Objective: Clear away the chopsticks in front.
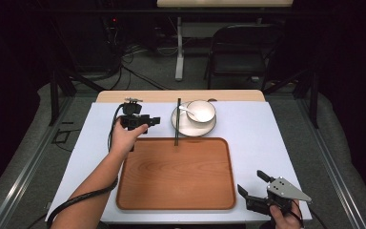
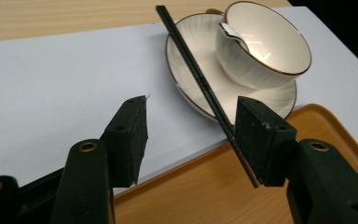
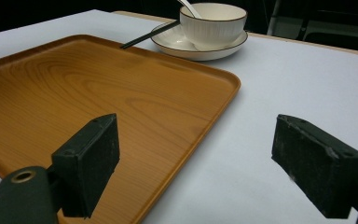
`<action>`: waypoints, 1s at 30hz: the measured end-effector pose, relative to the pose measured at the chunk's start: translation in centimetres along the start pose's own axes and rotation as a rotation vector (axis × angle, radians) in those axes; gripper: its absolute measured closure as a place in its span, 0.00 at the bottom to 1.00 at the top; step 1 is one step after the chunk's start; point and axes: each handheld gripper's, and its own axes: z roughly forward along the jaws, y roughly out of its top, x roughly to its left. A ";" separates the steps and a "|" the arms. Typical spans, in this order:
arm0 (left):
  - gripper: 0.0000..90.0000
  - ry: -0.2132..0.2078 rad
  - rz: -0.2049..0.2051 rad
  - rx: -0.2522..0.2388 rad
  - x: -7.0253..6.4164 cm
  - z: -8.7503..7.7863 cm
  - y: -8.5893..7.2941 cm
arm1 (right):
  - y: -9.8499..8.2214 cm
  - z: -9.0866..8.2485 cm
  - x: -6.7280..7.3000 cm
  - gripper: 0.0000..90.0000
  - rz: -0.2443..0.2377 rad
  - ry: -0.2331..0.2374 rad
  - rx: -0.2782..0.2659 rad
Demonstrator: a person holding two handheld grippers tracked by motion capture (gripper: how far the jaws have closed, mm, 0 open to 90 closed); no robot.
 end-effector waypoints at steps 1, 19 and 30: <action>0.49 -0.002 -0.005 0.004 -0.1 0.3 0.1 | 0.0 0.0 0.0 0.16 0.000 0.000 0.000; 0.54 -0.008 -0.024 0.101 -1.9 4.5 0.6 | 0.0 0.0 -0.1 0.16 0.003 0.004 -0.002; 0.62 0.012 -0.068 0.187 -2.9 6.0 0.5 | 0.0 0.0 -0.2 0.16 0.007 0.007 -0.001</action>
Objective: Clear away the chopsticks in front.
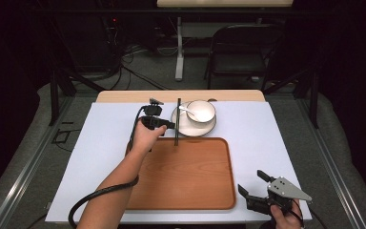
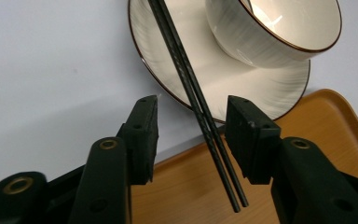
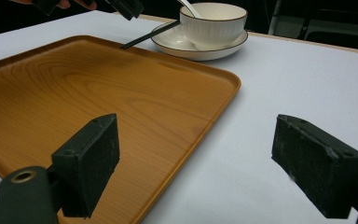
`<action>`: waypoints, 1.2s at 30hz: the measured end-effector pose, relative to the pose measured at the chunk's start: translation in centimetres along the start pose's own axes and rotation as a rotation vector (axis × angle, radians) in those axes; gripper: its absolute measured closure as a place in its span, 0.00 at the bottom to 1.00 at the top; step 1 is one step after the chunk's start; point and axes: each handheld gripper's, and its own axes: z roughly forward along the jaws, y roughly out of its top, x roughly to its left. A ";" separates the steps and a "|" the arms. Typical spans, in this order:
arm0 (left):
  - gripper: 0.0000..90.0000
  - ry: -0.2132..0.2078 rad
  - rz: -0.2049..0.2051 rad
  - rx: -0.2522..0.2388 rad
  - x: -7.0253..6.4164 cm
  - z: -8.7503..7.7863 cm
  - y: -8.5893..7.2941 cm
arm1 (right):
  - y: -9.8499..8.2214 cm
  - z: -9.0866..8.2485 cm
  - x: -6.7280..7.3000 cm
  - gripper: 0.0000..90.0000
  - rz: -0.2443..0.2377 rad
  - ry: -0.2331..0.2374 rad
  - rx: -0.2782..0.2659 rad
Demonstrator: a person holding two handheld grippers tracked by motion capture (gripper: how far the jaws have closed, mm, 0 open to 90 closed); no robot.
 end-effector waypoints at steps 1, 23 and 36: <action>0.62 0.002 -0.003 0.015 -0.1 0.1 0.0 | 0.0 0.0 0.0 0.16 0.000 0.000 0.000; 0.78 0.038 -0.102 0.118 -1.4 2.2 -0.1 | 0.0 -0.1 -0.2 0.16 0.003 0.001 -0.004; 0.83 0.063 -0.131 0.144 -1.3 2.6 0.0 | 0.0 -0.1 -0.2 0.16 0.007 0.000 -0.004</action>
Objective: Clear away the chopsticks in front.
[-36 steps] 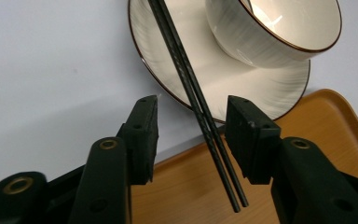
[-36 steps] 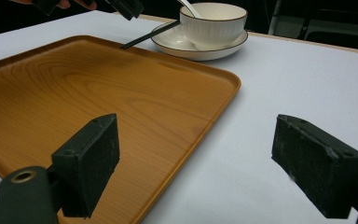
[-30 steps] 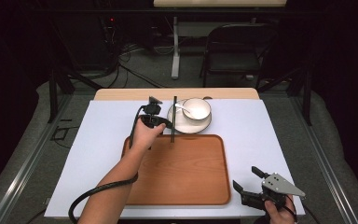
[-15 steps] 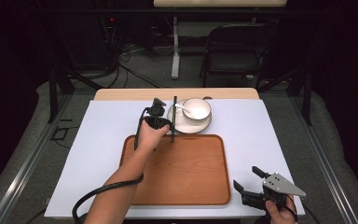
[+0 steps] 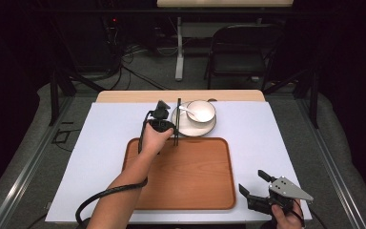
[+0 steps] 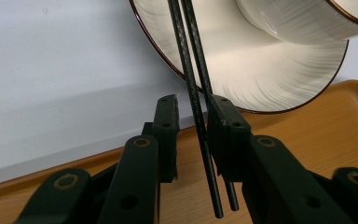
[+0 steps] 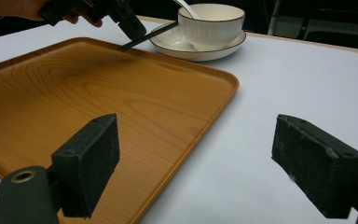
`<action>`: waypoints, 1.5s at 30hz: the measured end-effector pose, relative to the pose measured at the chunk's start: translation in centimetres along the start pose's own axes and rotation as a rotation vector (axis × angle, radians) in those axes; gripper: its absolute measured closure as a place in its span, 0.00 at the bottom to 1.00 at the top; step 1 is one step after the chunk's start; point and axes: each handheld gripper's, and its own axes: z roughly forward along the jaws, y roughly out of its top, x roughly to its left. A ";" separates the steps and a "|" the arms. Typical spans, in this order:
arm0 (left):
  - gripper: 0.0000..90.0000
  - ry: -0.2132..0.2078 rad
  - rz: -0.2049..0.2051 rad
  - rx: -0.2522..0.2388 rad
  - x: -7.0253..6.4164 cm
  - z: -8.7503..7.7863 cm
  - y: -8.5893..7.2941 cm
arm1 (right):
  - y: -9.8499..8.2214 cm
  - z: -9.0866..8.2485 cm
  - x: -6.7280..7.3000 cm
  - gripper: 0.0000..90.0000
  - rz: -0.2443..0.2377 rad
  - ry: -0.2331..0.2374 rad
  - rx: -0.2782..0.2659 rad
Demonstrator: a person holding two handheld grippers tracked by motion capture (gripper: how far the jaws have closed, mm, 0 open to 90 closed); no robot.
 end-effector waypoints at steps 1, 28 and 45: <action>0.83 0.001 -0.001 0.003 0.0 0.0 0.0 | 0.0 0.0 0.0 0.16 0.000 0.000 0.000; 0.96 0.038 -0.115 0.026 1.8 -1.0 0.3 | 0.0 0.0 -0.1 0.16 0.004 -0.001 0.002; 0.96 -0.036 -0.104 -0.006 5.1 -5.6 -3.7 | 0.0 0.1 0.0 0.16 0.004 -0.001 0.001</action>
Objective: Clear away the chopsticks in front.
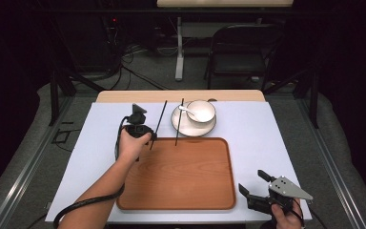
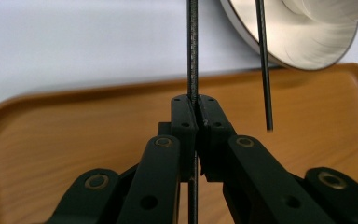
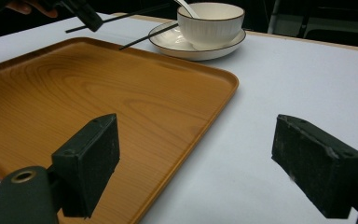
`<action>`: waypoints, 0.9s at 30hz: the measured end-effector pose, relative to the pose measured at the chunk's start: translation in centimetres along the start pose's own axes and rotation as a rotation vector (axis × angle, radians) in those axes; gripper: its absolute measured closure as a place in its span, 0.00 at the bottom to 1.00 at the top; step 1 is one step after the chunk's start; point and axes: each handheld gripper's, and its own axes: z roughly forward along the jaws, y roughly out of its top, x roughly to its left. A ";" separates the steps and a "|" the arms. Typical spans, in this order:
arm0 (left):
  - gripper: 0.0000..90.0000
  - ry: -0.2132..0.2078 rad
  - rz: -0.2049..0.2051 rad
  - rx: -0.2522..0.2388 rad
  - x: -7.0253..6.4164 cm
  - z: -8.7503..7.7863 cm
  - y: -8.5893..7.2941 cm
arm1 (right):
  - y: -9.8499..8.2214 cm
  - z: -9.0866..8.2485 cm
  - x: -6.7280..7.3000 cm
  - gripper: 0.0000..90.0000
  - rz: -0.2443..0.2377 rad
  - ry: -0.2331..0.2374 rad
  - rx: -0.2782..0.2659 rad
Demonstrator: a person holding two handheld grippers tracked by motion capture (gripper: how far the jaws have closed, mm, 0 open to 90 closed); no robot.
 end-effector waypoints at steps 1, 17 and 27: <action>0.96 -0.015 0.004 -0.003 0.5 -0.7 -0.7 | 0.0 0.0 0.0 0.16 0.000 -0.001 -0.001; 0.96 -0.058 0.053 -0.014 2.3 -4.5 -6.8 | 0.0 0.0 0.1 0.16 0.002 -0.004 0.000; 0.96 -0.069 0.050 -0.008 3.1 -5.3 -10.5 | 0.0 0.0 0.1 0.16 0.003 -0.006 0.000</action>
